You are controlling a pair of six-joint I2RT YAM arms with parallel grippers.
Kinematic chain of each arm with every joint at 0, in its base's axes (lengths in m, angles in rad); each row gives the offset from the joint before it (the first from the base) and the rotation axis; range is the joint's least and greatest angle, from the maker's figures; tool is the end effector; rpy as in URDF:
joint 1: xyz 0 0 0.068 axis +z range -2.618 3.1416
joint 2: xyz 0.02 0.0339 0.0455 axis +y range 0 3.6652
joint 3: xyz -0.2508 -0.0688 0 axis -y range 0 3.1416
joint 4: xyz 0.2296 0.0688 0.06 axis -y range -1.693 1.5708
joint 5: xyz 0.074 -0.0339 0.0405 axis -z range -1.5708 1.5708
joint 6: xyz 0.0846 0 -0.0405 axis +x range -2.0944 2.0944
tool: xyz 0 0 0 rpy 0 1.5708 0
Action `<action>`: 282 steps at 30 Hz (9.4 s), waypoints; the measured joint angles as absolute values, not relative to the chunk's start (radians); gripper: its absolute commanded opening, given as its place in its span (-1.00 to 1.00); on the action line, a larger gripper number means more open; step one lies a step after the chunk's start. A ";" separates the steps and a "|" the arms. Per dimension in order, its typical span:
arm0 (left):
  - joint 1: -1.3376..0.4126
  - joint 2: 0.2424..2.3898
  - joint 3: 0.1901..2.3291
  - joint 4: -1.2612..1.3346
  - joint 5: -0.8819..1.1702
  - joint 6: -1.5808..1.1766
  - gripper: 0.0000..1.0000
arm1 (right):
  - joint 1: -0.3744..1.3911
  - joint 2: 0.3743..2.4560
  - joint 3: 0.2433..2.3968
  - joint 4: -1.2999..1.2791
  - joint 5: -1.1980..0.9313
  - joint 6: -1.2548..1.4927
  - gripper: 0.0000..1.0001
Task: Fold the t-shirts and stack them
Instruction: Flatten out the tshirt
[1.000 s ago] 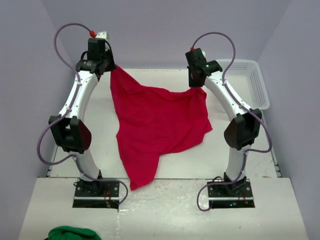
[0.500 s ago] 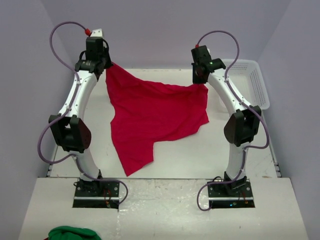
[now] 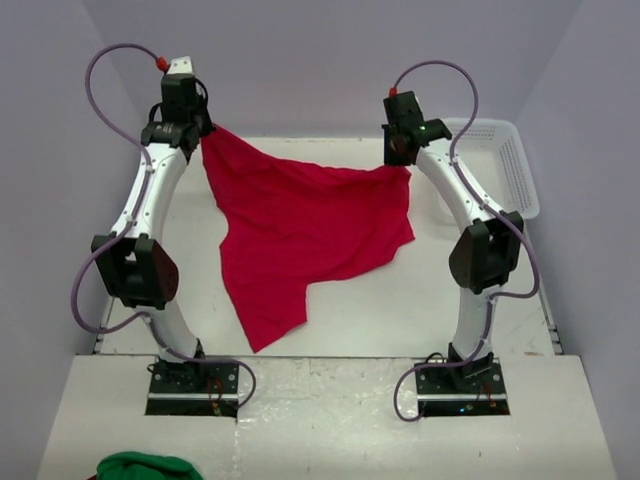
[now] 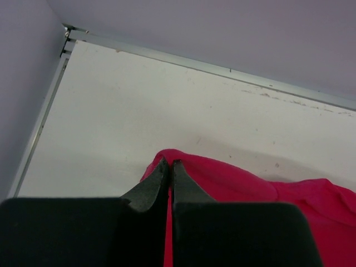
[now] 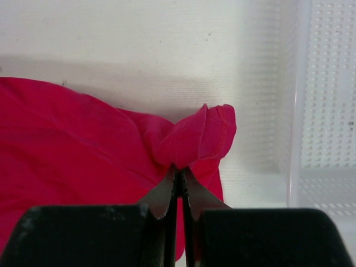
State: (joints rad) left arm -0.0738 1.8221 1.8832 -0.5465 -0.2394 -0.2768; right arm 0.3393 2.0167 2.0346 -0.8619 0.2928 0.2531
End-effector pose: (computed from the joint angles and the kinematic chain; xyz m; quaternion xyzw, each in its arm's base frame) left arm 0.4463 -0.0129 0.3575 -0.1475 0.8396 0.0113 0.5227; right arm 0.4416 0.1300 0.2880 0.0120 0.9261 -0.0278 0.3761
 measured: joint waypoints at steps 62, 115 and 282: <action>-0.092 1.743 2.130 -0.431 0.160 -0.193 -1.00 | 0.282 1.978 2.326 -0.860 0.131 0.192 -1.00; -0.120 1.214 1.061 -0.597 -0.037 -0.485 -1.00 | 0.552 1.742 1.121 -0.696 -0.096 0.459 -0.04; -0.121 1.034 0.952 -0.625 0.017 -0.421 -1.00 | 0.933 1.401 1.026 -0.934 0.517 1.114 -1.00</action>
State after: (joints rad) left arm -0.1215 1.0344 0.9516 -0.6250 0.0170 -0.4213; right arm 0.9329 1.4006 1.0264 -0.9344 0.5171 1.1137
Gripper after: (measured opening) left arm 0.005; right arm 0.014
